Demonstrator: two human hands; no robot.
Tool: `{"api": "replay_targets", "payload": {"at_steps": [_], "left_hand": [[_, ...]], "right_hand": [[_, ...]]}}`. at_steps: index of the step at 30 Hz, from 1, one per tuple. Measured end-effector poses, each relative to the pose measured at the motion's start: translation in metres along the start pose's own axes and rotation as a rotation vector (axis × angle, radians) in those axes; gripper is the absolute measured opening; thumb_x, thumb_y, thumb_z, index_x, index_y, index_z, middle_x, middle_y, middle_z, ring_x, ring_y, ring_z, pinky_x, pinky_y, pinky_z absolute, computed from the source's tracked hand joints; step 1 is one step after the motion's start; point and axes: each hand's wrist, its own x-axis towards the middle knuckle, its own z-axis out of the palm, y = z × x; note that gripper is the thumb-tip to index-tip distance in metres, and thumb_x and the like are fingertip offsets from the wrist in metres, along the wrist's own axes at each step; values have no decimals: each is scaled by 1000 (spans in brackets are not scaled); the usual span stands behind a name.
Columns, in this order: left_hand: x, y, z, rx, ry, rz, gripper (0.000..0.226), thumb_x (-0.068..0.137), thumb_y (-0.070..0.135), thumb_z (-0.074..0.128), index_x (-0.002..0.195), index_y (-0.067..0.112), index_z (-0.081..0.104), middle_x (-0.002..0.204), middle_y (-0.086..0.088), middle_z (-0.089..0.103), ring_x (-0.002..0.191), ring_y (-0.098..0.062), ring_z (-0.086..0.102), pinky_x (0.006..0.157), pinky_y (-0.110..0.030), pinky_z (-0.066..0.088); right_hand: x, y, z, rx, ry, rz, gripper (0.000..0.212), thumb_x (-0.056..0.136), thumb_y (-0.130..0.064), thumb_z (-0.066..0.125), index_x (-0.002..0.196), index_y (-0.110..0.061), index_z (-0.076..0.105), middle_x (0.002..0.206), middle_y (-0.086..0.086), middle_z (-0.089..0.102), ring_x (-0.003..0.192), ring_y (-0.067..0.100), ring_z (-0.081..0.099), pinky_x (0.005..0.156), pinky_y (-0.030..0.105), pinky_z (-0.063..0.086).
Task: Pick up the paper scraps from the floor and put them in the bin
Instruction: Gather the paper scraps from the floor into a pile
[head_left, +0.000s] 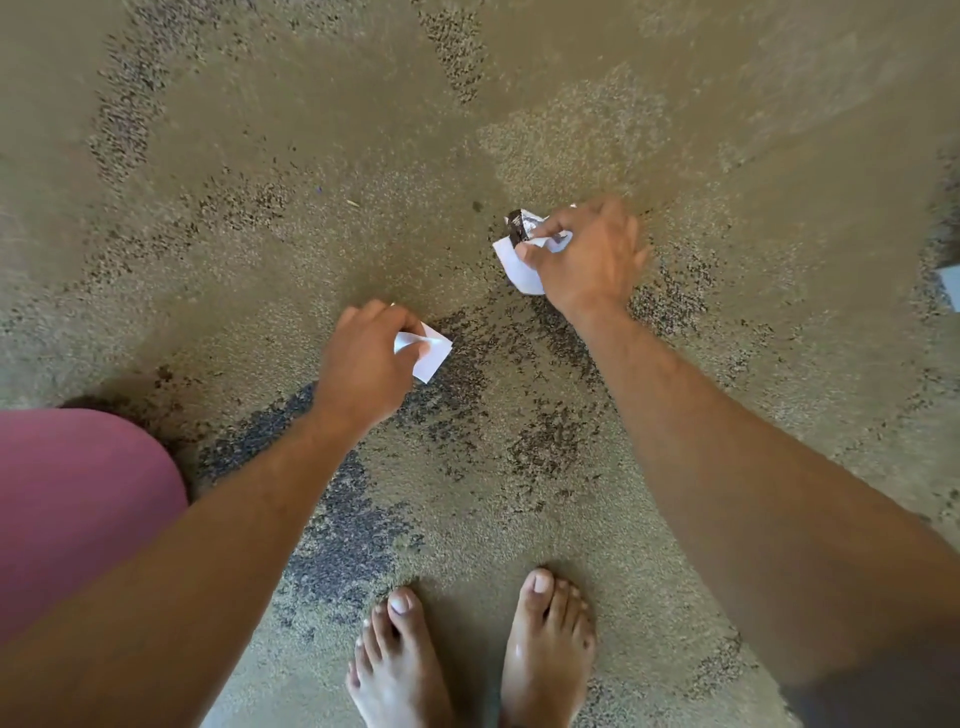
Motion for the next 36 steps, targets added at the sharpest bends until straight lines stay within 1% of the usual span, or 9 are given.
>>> {"api": "replay_targets", "payload": {"at_steps": [2,6,11,14,17,23,26,30,36], "left_hand": [[-1,0,1,-10,30,4,14,92,25,63,102,16,65,103,-2,59,92,-16,40,77,-29,30],[-7,0,3,-47,57,2,9,90,23,66,96,16,66,99,-2,61,89,-18,46,76,-30,32],[-18,5,-4,-295,61,-83,6,91,20,65,94,15,65,97,2,57,89,-12,53,70,-15,36],[-31,10,-14,-437,60,-220,4,92,22,65,91,20,61,98,1,61,89,-12,55,65,-12,35],[-51,16,-31,-570,80,-318,6,92,23,65,93,20,61,90,5,62,84,-12,57,67,-23,45],[-102,35,-81,-682,170,-458,6,89,24,67,90,21,61,76,9,56,69,-10,50,64,-26,44],[-131,52,-121,-728,190,-540,5,89,26,66,87,26,62,81,3,63,71,-14,55,67,-36,51],[-174,75,-182,-736,269,-575,6,89,27,65,84,28,61,79,2,66,68,-15,59,58,-28,51],[-235,70,-250,-809,418,-689,6,89,29,65,88,23,63,74,2,66,66,-17,61,60,-34,49]], "right_hand": [[-2,1,3,157,-11,8,23,72,-35,82,92,-26,73,115,2,53,112,19,50,97,30,43],[-6,4,4,354,-6,90,18,70,-18,85,82,-15,72,94,2,65,81,12,60,71,26,55],[-26,3,1,532,-78,173,16,70,-11,85,77,-13,71,68,-10,61,58,2,54,53,14,44],[-47,3,-8,658,-130,225,18,67,-9,87,77,-14,72,73,-2,68,62,8,59,56,20,49],[-76,-3,-28,762,-200,252,19,66,-9,87,79,-13,73,79,5,73,71,15,66,64,28,57],[-133,-29,-87,886,-279,273,19,66,-7,86,78,-16,73,80,5,73,72,16,67,65,29,56],[-157,-56,-119,937,-295,256,19,67,-6,85,77,-15,73,79,7,72,70,15,65,64,28,54],[-187,-104,-154,947,-323,234,19,65,-11,87,80,-15,76,79,12,69,71,17,60,65,30,51],[-235,-190,-188,955,-448,197,20,69,-6,84,86,-10,74,76,10,66,71,16,57,66,30,47]]}}
